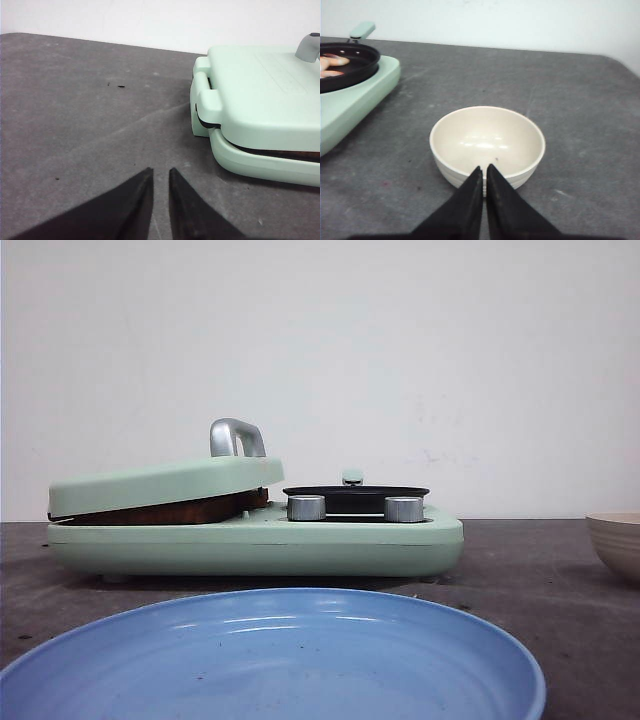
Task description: Make breakfast with bread and shrimp
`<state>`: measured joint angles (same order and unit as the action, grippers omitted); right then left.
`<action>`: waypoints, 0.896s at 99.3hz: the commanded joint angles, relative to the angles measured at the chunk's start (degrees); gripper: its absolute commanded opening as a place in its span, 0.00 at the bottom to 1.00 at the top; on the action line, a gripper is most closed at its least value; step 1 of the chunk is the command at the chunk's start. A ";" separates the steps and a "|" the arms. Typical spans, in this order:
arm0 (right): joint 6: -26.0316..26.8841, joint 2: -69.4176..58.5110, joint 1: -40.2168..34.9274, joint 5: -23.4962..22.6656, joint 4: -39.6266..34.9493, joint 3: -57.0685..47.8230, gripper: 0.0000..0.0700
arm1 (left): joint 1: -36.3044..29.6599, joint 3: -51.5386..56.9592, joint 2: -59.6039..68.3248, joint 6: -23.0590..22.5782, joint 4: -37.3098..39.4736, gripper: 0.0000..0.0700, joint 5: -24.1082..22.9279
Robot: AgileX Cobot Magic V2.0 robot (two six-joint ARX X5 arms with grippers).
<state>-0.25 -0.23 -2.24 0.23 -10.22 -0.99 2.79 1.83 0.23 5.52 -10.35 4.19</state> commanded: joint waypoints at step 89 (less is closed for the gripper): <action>-1.70 0.02 -1.40 -1.73 1.42 0.26 0.00 | 0.20 -0.98 -0.04 0.11 -0.35 0.00 -0.15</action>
<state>-1.56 -0.23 -3.55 -1.50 -9.56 -0.93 2.79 1.83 0.23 5.50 -10.35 4.19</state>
